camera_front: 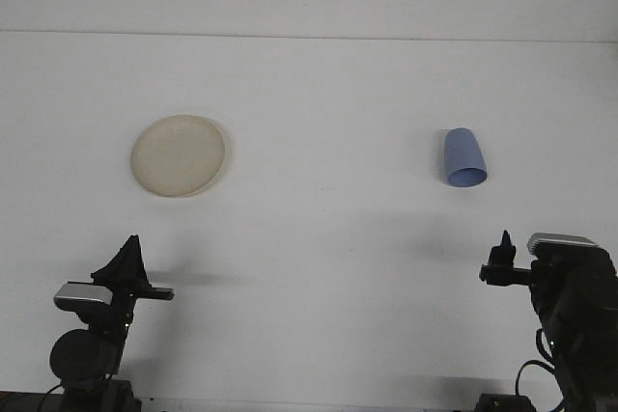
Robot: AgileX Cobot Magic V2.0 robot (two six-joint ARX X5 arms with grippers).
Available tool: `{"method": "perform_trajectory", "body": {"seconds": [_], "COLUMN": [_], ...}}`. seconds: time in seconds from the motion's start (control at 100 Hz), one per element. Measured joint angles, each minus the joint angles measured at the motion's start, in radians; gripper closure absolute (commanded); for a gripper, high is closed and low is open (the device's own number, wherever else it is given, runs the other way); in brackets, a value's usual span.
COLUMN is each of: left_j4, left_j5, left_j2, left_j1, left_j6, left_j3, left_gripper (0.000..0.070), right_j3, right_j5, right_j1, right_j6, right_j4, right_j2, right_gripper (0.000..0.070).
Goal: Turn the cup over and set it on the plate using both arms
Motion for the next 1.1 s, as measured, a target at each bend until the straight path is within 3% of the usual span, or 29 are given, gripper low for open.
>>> {"method": "perform_trajectory", "body": {"seconds": [0.38,0.8,1.1], "left_j4": [0.000,0.000,0.000], "left_j5": [0.000,0.000,0.000], "left_j2": [0.000,0.000,0.000], "left_j1": [0.000,0.000,0.000], "left_j6": [0.000,0.000,0.000], "left_j3": [0.000,0.000,0.000], "left_gripper": [0.0688,0.0688,0.0688], "right_j3": [-0.014,-0.274,-0.289], "right_j5": [-0.019,-0.019,-0.034], "right_j1": [0.000,-0.005,-0.055], "right_j6": [0.008,0.008,-0.007], "right_j4": [0.346,0.823,1.095], "right_j2": [0.296,0.535,0.729], "right_gripper": [0.0126,0.0126,0.0126]}}
